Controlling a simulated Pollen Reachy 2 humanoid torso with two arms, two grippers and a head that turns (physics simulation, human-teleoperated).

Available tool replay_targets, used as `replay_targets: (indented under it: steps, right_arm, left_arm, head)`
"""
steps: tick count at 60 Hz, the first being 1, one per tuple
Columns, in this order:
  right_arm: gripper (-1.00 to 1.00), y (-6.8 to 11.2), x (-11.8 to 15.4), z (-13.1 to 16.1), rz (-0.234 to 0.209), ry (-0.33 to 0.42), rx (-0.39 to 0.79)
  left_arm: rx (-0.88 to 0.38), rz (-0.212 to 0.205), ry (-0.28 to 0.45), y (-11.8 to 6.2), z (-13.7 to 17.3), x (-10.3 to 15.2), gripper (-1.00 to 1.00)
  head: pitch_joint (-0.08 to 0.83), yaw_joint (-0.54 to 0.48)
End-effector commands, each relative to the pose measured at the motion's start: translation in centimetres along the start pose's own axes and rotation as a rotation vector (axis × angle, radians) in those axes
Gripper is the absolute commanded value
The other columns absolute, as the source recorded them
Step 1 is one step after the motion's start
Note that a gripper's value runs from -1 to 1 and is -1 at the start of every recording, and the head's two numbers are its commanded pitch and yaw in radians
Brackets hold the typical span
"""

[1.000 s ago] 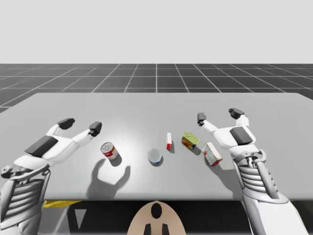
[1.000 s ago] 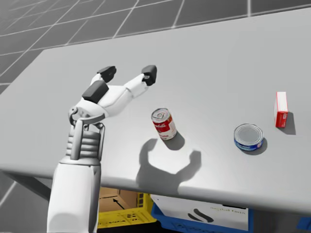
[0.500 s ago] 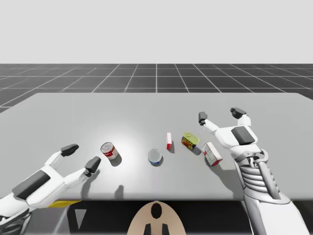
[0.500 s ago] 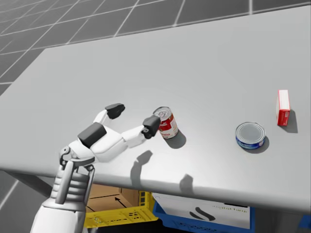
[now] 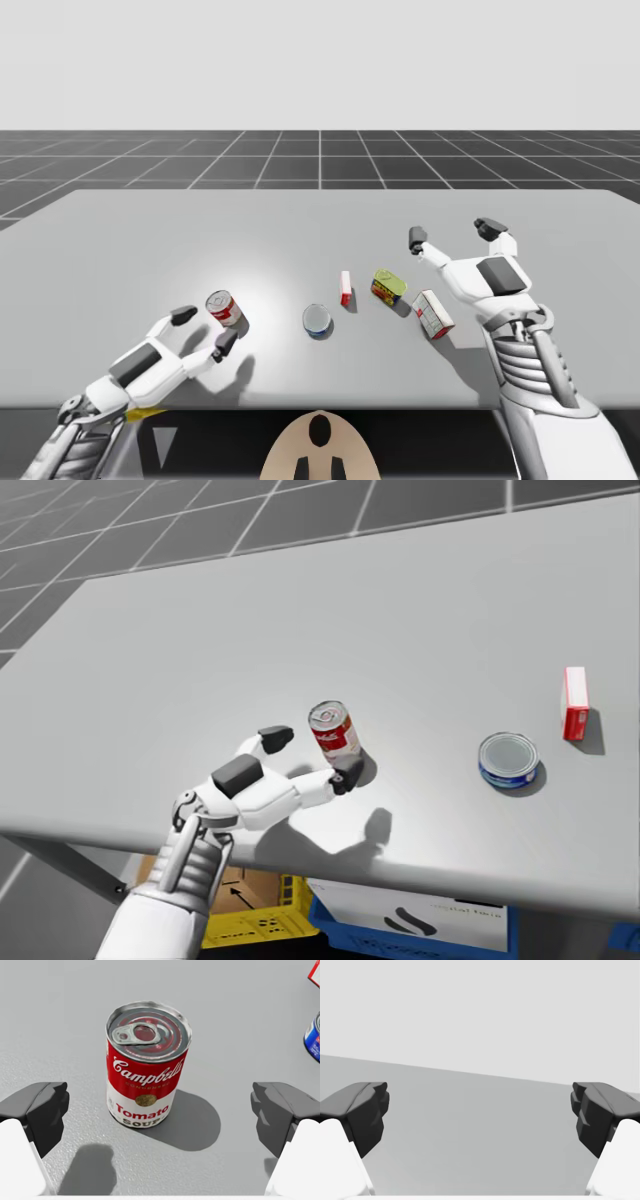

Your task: Lift the red soup can off the table.

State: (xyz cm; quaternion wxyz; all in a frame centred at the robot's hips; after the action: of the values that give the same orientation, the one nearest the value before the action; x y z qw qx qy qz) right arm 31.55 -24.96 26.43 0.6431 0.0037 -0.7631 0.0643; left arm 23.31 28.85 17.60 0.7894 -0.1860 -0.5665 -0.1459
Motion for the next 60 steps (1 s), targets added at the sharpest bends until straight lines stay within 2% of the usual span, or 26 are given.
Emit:
replay_targets:
  steps: [1, 12, 15, 30, 31, 32, 33, 34, 35, 37, 45, 49, 60]
  right_arm:
    - [-1.00, -0.1, 0.1, 0.0, -0.003, -0.004, 0.000]
    - [-1.00, -0.1, 0.3, 0.1, -0.006, -0.007, -0.001]
    - [-1.00, -0.2, 0.3, 0.1, -0.007, -0.008, -0.002]
    - [-1.00, -0.3, 0.5, 0.2, -0.014, -0.012, -0.003]
    - [-1.00, -0.2, 0.5, 0.2, -0.014, -0.012, -0.003]
    - [-1.00, -0.3, 0.5, 0.2, -0.015, -0.013, -0.003]
    - [-1.00, -0.3, 0.5, 0.2, -0.015, -0.013, -0.003]
    - [-1.00, -0.3, 0.5, 0.2, -0.015, -0.013, -0.003]
    - [-1.00, -0.3, 0.5, 0.2, -0.015, -0.014, -0.003]
    - [-1.00, -0.3, 0.6, 0.2, -0.016, -0.015, -0.004]
    - [-1.00, -0.3, 0.6, 0.3, -0.018, -0.015, -0.005]
    - [-1.00, -0.3, 0.6, 0.3, -0.020, -0.014, -0.006]
    - [-1.00, -0.3, 0.5, 0.3, -0.025, -0.012, -0.008]
  left_arm:
    - [0.014, 0.005, 0.036, -0.1, -2.1, 0.3, -1.00]
    - [0.066, 0.003, 0.063, 0.2, -4.3, 0.8, -1.00]
    - [0.076, 0.019, 0.069, 0.3, -4.8, 0.9, -1.00]
    - [0.103, 0.025, 0.105, 0.3, -6.4, 0.7, -1.00]
    - [0.105, 0.025, 0.107, 0.3, -6.4, 0.5, -0.96]
    - [0.107, 0.025, 0.108, 0.3, -6.4, 0.5, -0.77]
    - [0.109, 0.025, 0.109, 0.2, -6.3, 0.4, -0.35]
    - [0.108, 0.023, 0.109, 0.2, -6.3, 0.3, 0.56]
    - [0.109, 0.020, 0.109, 0.2, -6.3, 0.2, 0.90]
    - [0.110, 0.015, 0.107, 0.1, -6.2, 0.1, 0.99]
    - [0.122, -0.019, 0.100, -0.2, -6.0, 0.0, 1.00]
    - [0.127, -0.040, 0.099, -0.3, -6.0, -0.1, 1.00]
    - [0.129, -0.054, 0.102, -0.5, -5.9, -0.3, 1.00]
  head:
    - [0.686, 0.38]
    - [0.689, 0.38]
    - [0.689, 0.38]
    - [0.688, 0.38]
    - [0.688, 0.38]
    - [0.687, 0.38]
    - [0.687, 0.38]
    - [0.687, 0.38]
    - [0.686, 0.38]
    - [0.685, 0.38]
    - [0.633, 0.38]
    - [0.572, 0.39]
    - [0.421, 0.39]
